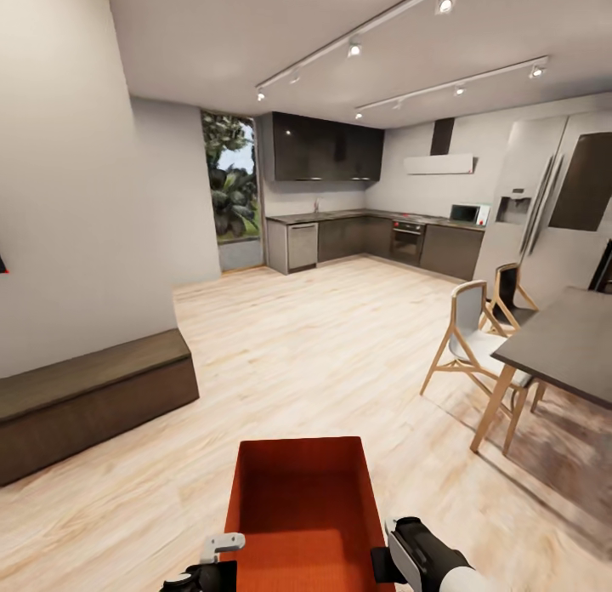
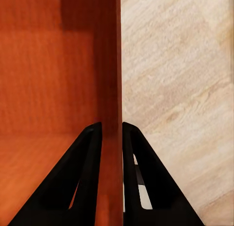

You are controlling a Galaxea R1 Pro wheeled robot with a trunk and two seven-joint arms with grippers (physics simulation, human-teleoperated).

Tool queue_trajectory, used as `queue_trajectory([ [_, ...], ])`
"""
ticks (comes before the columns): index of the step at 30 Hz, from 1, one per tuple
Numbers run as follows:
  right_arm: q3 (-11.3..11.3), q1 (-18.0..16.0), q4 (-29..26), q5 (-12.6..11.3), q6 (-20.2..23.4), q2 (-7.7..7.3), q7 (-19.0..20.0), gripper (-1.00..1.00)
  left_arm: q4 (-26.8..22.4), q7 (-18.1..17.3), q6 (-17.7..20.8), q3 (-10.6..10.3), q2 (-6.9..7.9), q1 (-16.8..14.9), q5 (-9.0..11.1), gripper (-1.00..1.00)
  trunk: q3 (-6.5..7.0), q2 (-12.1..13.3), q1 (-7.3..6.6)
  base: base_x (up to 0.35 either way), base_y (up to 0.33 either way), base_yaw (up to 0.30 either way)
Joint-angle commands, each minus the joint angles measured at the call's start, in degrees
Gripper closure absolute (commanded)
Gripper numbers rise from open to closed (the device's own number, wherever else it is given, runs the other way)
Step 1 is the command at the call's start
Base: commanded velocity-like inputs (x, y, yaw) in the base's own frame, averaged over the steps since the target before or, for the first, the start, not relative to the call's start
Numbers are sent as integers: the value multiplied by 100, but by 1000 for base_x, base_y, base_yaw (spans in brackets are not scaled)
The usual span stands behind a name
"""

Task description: Move the two storage containers from the living room to the garage. In the garage, place one container on the floor and stack the other container on top of it (either order is fine).

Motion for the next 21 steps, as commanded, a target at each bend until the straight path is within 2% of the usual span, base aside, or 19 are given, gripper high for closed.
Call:
queue_trajectory([
  [1, 154, -2, 6, -135, 20, -74, -18, 100, -24, 23, 30, -93, 11, -3, 111, 100, -7, -5, 0, 0, 34, -285],
  [21, 154, -3, 2, -135, 20, -74, -18, 100, -24, 23, 30, -93, 11, -3, 111, 100, -7, -5, 0, 0, 4, -285],
])
